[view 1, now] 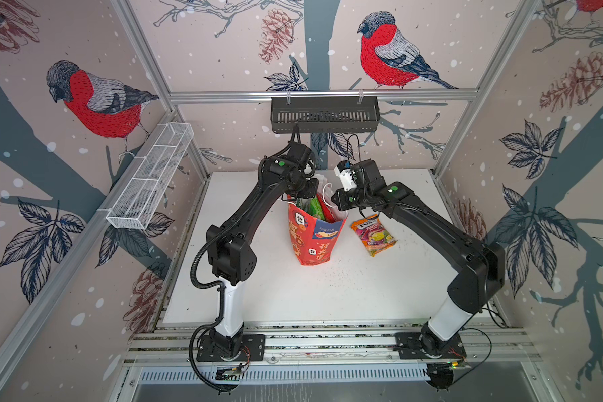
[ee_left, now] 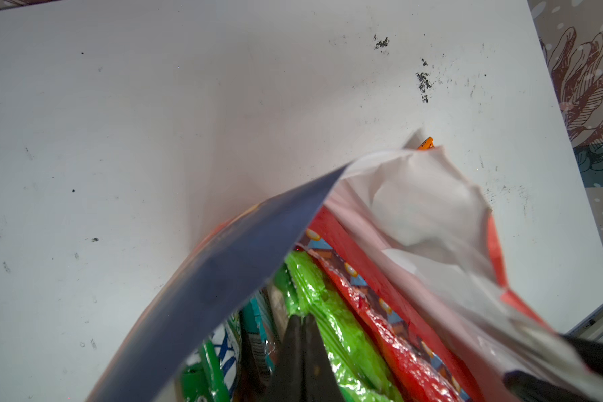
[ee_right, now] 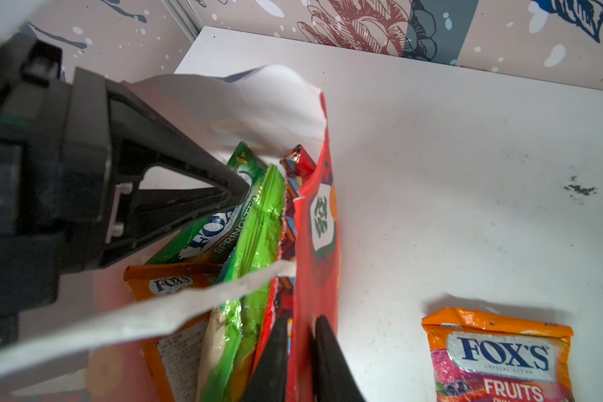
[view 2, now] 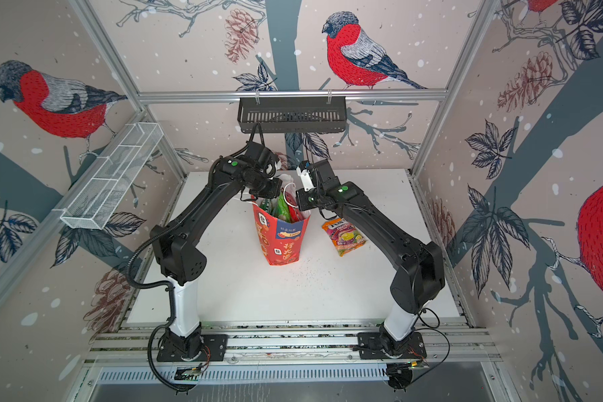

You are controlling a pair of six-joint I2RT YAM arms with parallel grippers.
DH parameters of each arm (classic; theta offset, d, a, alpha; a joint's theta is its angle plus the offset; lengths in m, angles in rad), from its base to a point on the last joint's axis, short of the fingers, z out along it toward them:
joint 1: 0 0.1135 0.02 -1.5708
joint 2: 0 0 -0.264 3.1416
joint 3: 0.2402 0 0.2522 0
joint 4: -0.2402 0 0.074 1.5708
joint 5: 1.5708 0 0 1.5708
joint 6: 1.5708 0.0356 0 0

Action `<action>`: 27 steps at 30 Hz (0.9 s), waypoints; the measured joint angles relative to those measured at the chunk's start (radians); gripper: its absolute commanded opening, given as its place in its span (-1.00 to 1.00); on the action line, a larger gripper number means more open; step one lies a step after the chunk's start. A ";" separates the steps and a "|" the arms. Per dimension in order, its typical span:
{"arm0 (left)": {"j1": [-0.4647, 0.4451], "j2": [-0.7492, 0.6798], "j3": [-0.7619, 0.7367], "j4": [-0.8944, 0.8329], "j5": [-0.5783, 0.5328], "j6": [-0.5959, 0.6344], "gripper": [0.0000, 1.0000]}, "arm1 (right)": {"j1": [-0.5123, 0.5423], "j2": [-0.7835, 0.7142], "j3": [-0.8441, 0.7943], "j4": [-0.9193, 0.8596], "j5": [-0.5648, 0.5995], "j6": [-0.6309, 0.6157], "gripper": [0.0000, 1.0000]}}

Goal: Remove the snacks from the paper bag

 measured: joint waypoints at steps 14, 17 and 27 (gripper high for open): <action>0.028 0.053 0.080 0.000 -0.003 0.037 -1.00 | 0.058 -0.058 0.016 0.037 0.055 0.005 -0.77; 0.028 0.055 0.080 0.000 -0.001 0.044 -1.00 | 0.061 -0.059 0.016 0.048 0.055 0.007 -0.77; 0.040 0.054 0.081 0.000 -0.005 0.066 -1.00 | 0.061 -0.055 0.016 0.053 0.028 0.008 -0.23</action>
